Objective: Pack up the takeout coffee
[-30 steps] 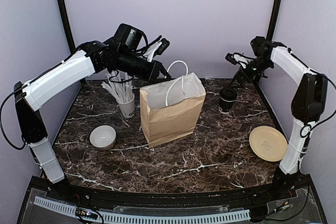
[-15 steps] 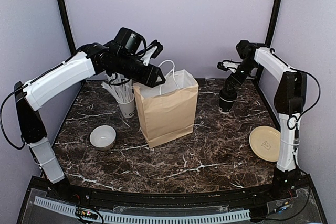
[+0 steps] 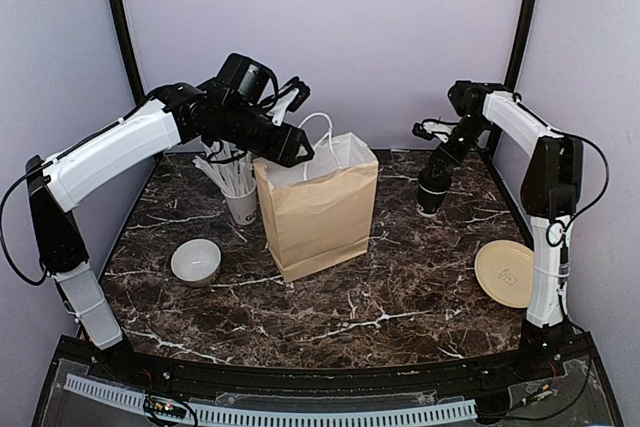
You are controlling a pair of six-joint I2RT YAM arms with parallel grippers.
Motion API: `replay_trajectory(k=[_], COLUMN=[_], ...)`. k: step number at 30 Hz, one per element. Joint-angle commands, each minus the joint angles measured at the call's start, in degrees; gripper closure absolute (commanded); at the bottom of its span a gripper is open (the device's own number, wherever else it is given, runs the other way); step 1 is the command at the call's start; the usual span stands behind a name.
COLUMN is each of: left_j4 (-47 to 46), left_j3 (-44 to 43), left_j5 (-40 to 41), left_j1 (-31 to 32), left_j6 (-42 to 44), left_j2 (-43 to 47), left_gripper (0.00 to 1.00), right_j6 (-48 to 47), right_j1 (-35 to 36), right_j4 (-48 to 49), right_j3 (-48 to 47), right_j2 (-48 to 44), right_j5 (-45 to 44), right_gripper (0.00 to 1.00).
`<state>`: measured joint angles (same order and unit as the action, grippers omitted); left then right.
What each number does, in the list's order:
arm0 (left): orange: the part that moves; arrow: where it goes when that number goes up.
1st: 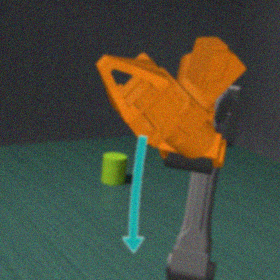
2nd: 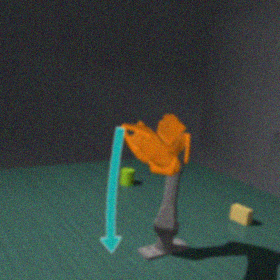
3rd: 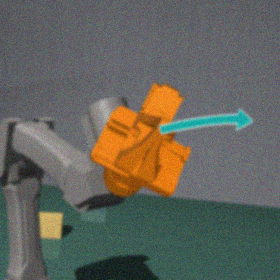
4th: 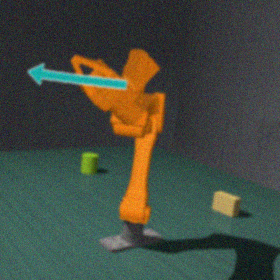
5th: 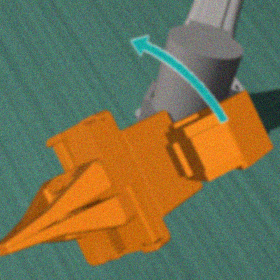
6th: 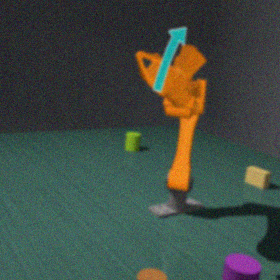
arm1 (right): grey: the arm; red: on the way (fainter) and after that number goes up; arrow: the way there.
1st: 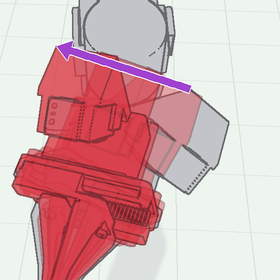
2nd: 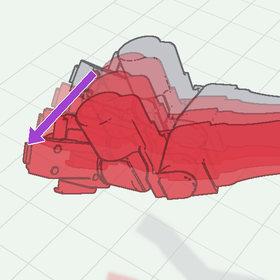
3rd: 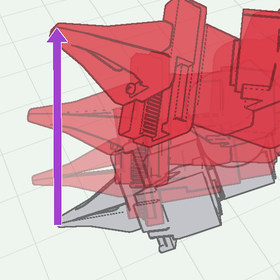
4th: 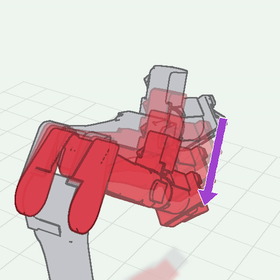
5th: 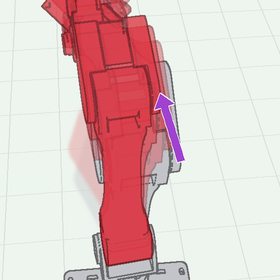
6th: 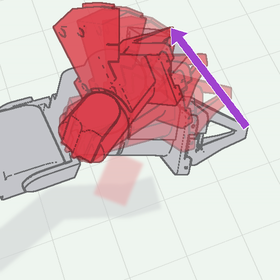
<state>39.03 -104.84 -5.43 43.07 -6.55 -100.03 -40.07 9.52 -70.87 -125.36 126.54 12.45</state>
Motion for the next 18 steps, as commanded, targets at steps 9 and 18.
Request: replay_trajectory(k=[9, 18], left_j4=[-0.1, 0.1], left_j3=[0.9, 1.0], left_j5=[-0.4, -0.7], left_j1=[-0.1, 0.0], left_j6=[1.0, 1.4], left_j2=[3.4, 3.2], left_gripper=[0.46, 0.46], right_j6=[0.6, 0.3], right_j1=[1.9, 2.6], right_j4=[-1.6, -4.1], right_j3=[-0.5, 0.3], right_j2=[1.3, 1.1], right_j5=[-2.6, -4.0], right_gripper=[0.08, 0.17])
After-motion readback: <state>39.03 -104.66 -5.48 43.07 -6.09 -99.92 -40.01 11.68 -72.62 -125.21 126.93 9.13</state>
